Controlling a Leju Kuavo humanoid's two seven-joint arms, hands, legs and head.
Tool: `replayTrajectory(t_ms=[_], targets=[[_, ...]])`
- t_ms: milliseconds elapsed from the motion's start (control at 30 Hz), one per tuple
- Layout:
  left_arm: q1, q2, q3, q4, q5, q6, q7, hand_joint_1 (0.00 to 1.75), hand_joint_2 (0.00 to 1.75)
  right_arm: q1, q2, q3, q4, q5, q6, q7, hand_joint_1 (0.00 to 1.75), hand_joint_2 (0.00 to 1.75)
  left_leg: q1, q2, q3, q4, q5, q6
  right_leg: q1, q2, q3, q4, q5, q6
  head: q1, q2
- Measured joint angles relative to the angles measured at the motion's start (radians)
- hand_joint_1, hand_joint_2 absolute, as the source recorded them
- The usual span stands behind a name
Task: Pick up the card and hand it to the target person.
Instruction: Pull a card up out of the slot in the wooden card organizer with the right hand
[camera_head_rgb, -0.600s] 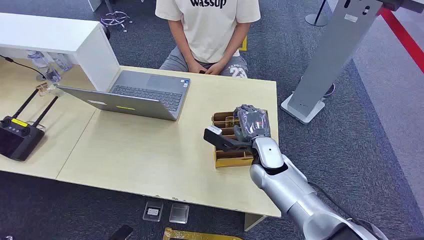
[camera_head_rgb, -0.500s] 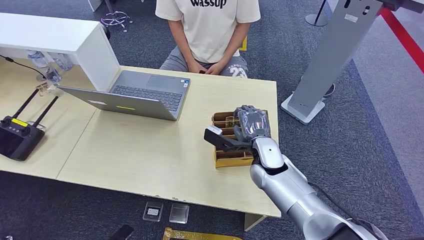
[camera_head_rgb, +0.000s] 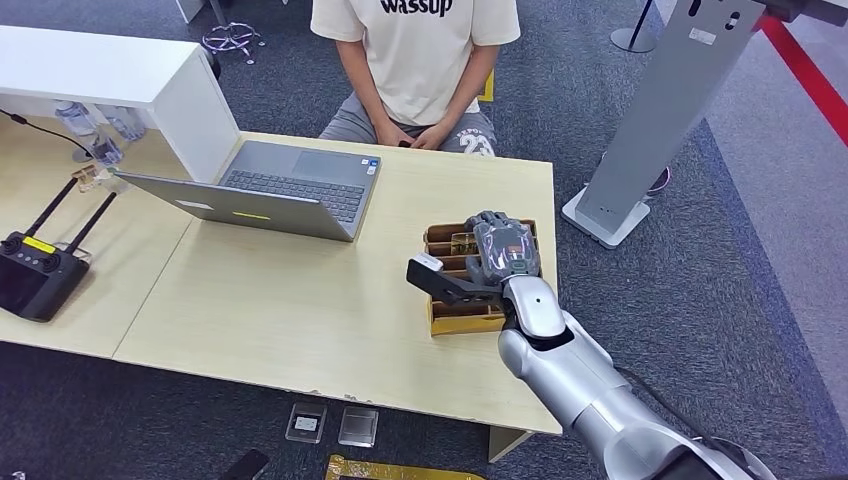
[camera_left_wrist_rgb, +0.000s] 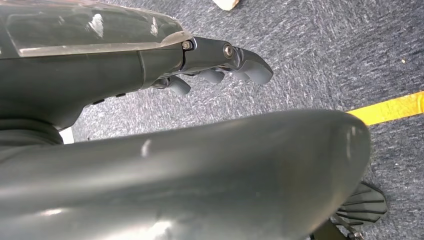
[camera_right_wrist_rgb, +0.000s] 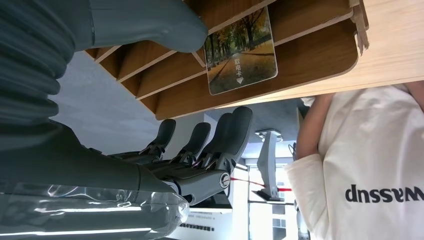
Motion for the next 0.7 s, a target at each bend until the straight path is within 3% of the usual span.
replayTrajectory(t_ms=[300,700], targets=[[0.005,0.008,0.004,0.001,0.008,0.002,0.000,0.00,0.00,-0.010,0.026,0.005,0.045,-0.014,0.000,-0.021,0.63,1.75,0.000,0.000,0.000,0.001,0.000,0.000,0.000,0.000,-0.001,0.001,0.000,0.000,0.000,0.000],[0.004,0.007,0.000,0.000,0.014,-0.001,0.001,0.00,0.00,-0.024,0.028,0.001,0.072,-0.036,-0.014,-0.023,0.63,1.75,0.000,0.000,0.000,0.000,0.000,0.000,0.000,0.000,0.000,0.000,0.000,0.000,0.000,0.000]])
